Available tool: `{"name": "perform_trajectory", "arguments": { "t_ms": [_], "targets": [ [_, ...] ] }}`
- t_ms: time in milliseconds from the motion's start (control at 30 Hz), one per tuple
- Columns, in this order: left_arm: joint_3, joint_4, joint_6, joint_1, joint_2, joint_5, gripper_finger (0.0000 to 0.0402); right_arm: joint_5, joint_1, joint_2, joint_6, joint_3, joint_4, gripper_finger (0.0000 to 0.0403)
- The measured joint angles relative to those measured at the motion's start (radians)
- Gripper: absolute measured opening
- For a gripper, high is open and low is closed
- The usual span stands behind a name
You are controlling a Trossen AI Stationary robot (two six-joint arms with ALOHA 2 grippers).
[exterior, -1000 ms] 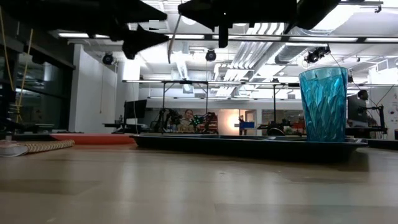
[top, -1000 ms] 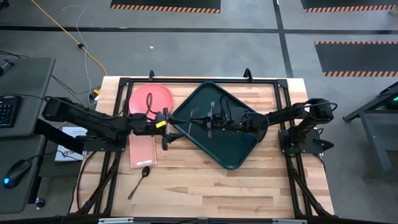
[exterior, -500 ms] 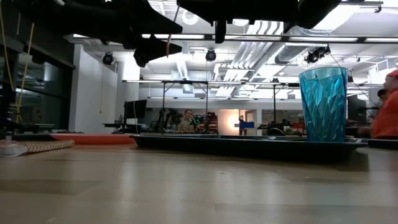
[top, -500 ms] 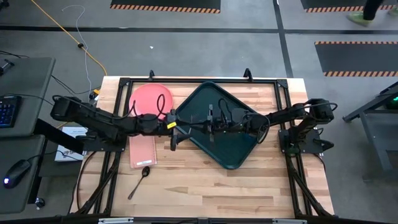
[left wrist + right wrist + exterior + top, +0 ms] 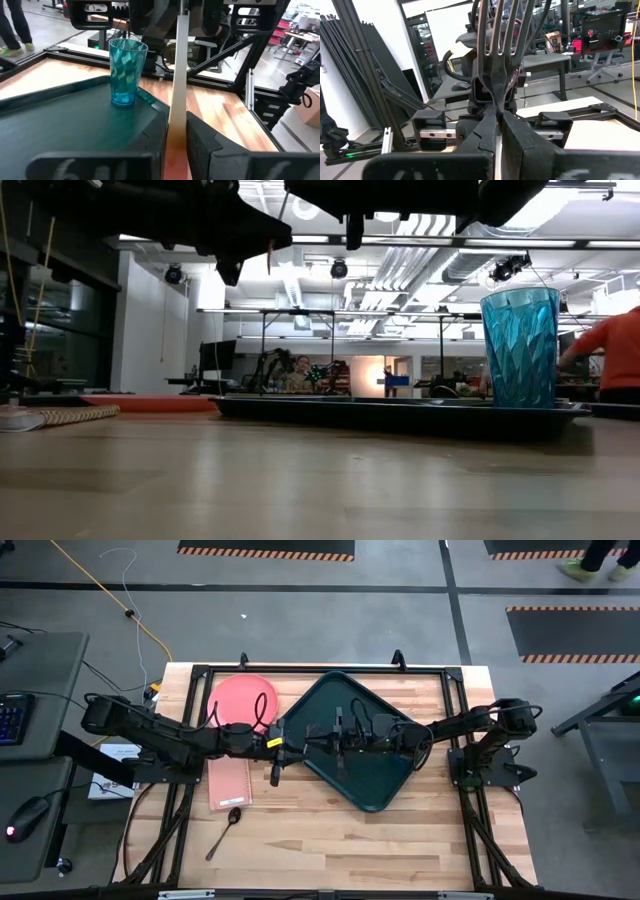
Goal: Pick and place plate/cup/fork/spoon on tray
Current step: Put the orange fork on the black serving tray to the left
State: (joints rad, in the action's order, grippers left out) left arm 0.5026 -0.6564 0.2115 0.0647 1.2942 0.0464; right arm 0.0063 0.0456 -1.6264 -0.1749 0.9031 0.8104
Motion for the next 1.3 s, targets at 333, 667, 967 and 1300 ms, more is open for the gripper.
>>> {"name": "perform_trajectory", "arguments": {
  "t_ms": [333, 667, 967, 1300],
  "targets": [
    [-0.002, 0.130, -0.052, 0.001, -0.097, 0.074, 0.0038, 0.001, -0.003, 0.001, -0.033, 0.001, -0.017, 0.0060],
    [-0.034, 0.281, -0.064, 0.001, -0.276, 0.213, 0.0038, 0.018, -0.020, 0.001, -0.034, 0.002, -0.037, 0.0168],
    [-0.036, 0.372, -0.063, 0.003, -0.387, 0.097, 0.0038, 0.053, -0.020, 0.001, 0.087, 0.002, -0.093, 0.0190],
    [-0.036, 0.496, 0.156, 0.000, -0.341, -0.505, 0.0038, -0.039, -0.017, 0.001, 0.262, 0.001, -0.141, 0.0190]
  ]
}}
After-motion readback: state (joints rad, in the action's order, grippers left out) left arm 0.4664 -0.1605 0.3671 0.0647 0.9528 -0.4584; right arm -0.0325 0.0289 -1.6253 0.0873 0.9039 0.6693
